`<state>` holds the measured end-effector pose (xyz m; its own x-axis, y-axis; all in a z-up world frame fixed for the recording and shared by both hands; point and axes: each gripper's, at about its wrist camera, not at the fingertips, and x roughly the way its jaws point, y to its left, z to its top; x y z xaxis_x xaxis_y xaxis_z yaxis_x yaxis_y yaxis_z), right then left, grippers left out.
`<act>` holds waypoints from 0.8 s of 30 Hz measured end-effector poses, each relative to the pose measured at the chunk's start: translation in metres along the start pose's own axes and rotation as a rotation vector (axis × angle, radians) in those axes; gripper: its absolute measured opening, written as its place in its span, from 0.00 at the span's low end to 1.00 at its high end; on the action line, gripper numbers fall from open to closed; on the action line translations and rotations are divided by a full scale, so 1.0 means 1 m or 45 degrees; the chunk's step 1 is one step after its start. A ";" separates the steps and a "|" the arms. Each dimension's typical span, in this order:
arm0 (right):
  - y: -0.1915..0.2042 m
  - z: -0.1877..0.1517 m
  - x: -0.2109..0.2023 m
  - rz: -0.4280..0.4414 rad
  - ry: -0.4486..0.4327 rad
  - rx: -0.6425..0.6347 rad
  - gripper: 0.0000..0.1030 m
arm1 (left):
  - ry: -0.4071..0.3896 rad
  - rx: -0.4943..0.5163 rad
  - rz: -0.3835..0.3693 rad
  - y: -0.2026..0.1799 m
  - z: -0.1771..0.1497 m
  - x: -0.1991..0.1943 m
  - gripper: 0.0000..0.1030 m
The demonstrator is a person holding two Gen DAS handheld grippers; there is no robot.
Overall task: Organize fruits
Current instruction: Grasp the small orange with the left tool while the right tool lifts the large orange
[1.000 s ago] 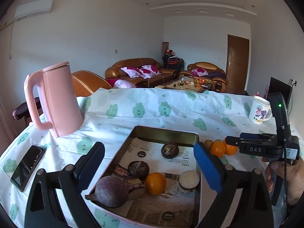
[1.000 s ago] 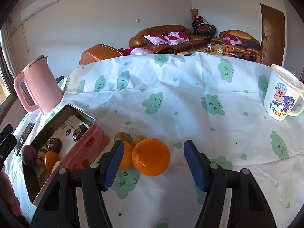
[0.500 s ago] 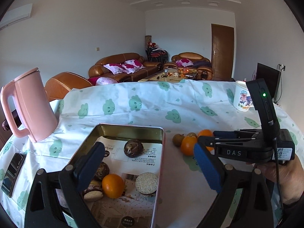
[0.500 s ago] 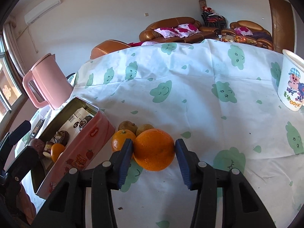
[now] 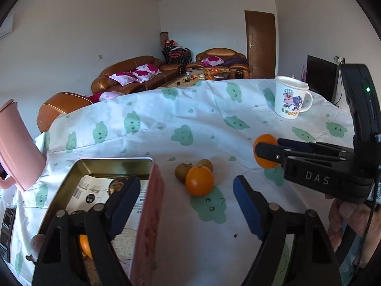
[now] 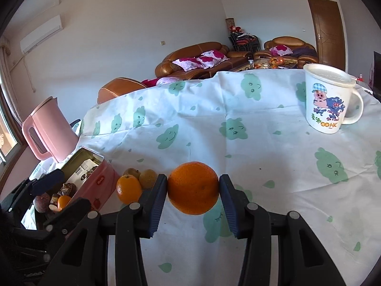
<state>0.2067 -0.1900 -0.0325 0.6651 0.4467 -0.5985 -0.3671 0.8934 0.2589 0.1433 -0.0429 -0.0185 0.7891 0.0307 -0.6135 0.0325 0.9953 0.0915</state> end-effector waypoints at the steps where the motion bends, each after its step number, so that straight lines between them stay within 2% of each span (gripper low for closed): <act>1: -0.002 0.000 -0.001 0.000 -0.006 0.007 0.46 | 0.025 0.015 -0.003 -0.005 0.002 0.008 0.75; 2: -0.002 0.000 -0.002 0.004 -0.011 0.010 0.46 | 0.050 0.023 -0.008 -0.009 0.003 0.015 0.66; 4: -0.002 0.000 -0.003 0.005 -0.020 0.006 0.46 | 0.120 0.035 -0.003 -0.015 0.006 0.033 0.54; 7: 0.002 0.001 -0.005 -0.003 -0.036 -0.018 0.46 | 0.197 0.033 0.004 -0.019 0.007 0.055 0.48; 10: 0.004 0.000 -0.006 -0.001 -0.040 -0.028 0.46 | 0.225 0.056 0.025 -0.024 0.006 0.066 0.45; 11: 0.003 0.000 -0.006 0.002 -0.040 -0.025 0.46 | 0.237 0.056 0.029 -0.025 0.006 0.068 0.35; 16: -0.001 -0.001 -0.012 0.028 -0.081 0.000 0.46 | 0.213 0.014 0.011 -0.019 0.006 0.062 0.34; 24: 0.006 -0.002 -0.024 0.062 -0.169 -0.048 0.46 | 0.041 -0.043 -0.006 -0.007 0.000 0.027 0.34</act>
<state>0.1868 -0.1957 -0.0181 0.7250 0.4943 -0.4796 -0.4238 0.8691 0.2550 0.1646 -0.0493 -0.0355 0.7688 0.0287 -0.6388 0.0149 0.9979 0.0628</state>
